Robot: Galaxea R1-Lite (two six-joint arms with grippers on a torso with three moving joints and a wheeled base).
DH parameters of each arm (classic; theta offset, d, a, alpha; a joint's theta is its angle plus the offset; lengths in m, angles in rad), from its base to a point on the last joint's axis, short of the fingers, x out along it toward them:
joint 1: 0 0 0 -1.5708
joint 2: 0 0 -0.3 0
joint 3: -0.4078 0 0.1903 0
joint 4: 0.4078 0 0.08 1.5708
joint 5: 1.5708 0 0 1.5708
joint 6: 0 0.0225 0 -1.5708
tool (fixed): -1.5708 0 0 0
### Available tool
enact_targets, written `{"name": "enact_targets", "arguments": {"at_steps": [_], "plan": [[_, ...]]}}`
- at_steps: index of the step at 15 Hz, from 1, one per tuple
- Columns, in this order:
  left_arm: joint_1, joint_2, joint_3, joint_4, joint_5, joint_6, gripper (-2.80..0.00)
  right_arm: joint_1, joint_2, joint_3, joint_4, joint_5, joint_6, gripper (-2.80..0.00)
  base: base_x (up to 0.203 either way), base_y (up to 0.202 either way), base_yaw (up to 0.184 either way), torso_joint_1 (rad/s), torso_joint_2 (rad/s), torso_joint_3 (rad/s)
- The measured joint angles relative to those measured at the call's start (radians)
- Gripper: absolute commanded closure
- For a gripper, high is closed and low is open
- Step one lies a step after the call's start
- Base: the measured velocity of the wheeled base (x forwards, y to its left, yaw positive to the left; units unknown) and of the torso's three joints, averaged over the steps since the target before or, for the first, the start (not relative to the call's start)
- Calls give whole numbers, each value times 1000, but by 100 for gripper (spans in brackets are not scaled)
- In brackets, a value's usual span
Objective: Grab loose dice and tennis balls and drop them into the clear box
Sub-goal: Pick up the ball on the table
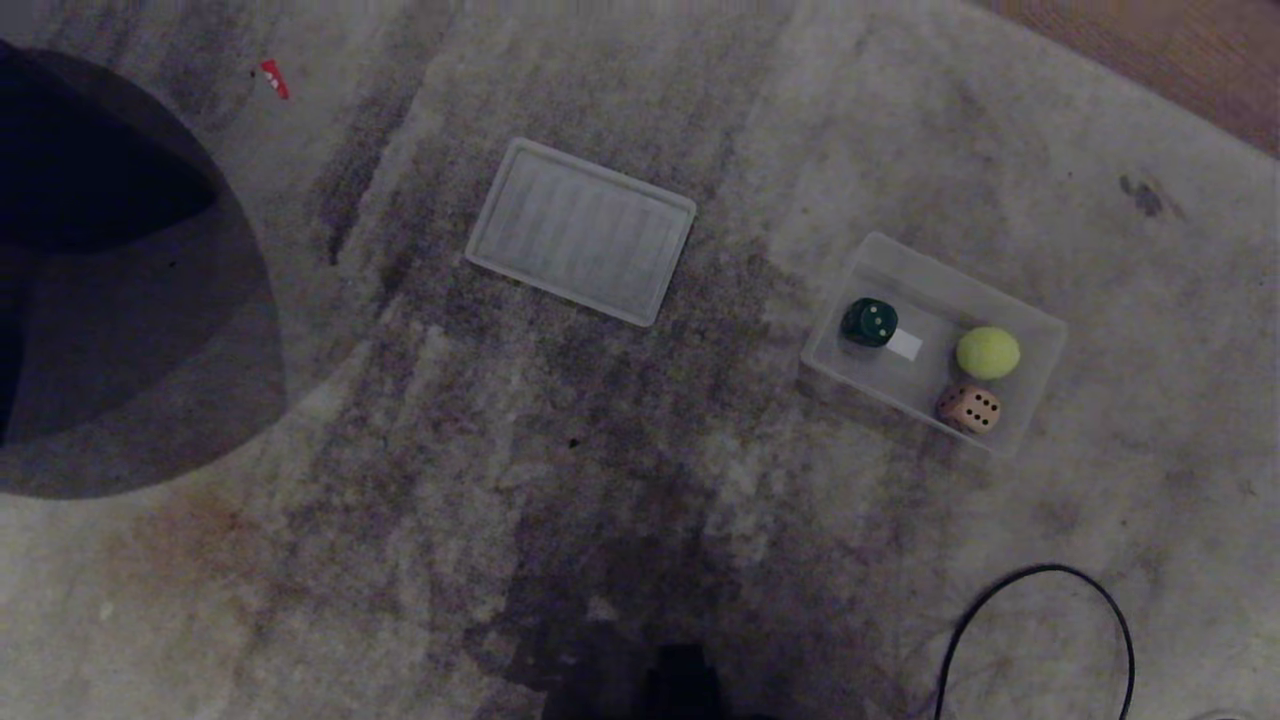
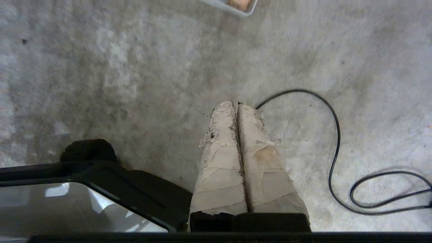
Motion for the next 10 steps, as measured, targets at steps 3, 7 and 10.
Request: {"name": "enact_targets", "arguments": {"at_steps": [3,7,10], "plan": [[0,0,0,1,0,0,0,0,0,0,0,2,-2,0,0,0,0,3,1,206],[0,0,0,0,0,0,0,0,0,0,0,1,-2,0,0,0,0,3,0,203],[0,0,0,0,0,0,0,0,0,0,1,1,-2,0,0,0,0,2,2,204]]}}
